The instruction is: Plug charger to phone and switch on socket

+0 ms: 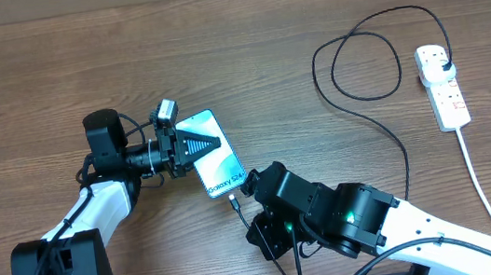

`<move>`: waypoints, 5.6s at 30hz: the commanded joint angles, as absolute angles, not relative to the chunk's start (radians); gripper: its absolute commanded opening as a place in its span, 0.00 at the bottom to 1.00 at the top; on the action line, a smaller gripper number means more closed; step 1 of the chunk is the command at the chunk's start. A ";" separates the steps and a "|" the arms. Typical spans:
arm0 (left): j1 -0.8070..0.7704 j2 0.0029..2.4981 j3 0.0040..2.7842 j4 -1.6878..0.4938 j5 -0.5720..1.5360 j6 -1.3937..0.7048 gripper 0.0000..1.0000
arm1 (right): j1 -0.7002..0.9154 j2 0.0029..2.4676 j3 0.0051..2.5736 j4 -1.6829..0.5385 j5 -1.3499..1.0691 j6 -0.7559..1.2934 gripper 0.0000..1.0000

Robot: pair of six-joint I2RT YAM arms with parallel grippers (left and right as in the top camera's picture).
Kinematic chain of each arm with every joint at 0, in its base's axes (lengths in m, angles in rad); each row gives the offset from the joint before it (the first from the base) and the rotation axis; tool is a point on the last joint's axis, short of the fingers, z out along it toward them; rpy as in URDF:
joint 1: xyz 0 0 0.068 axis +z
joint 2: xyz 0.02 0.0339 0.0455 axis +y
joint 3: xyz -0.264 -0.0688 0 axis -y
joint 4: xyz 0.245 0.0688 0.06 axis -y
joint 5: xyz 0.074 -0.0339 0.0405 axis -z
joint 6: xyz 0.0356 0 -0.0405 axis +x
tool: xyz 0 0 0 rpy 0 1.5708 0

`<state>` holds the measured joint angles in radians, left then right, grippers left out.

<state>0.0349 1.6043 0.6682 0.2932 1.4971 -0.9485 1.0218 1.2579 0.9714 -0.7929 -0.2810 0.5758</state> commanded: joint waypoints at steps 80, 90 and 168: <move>0.034 1.601 0.682 0.300 1.572 -0.879 0.04 | 1.026 1.255 0.981 -0.713 -0.157 0.568 0.04; 0.012 1.601 0.682 0.300 1.572 -0.866 0.04 | 1.026 1.255 0.981 -0.636 -0.131 0.569 0.04; -0.055 1.601 0.682 0.288 1.583 -0.664 0.04 | 0.973 1.344 1.108 -0.496 -0.046 0.459 0.04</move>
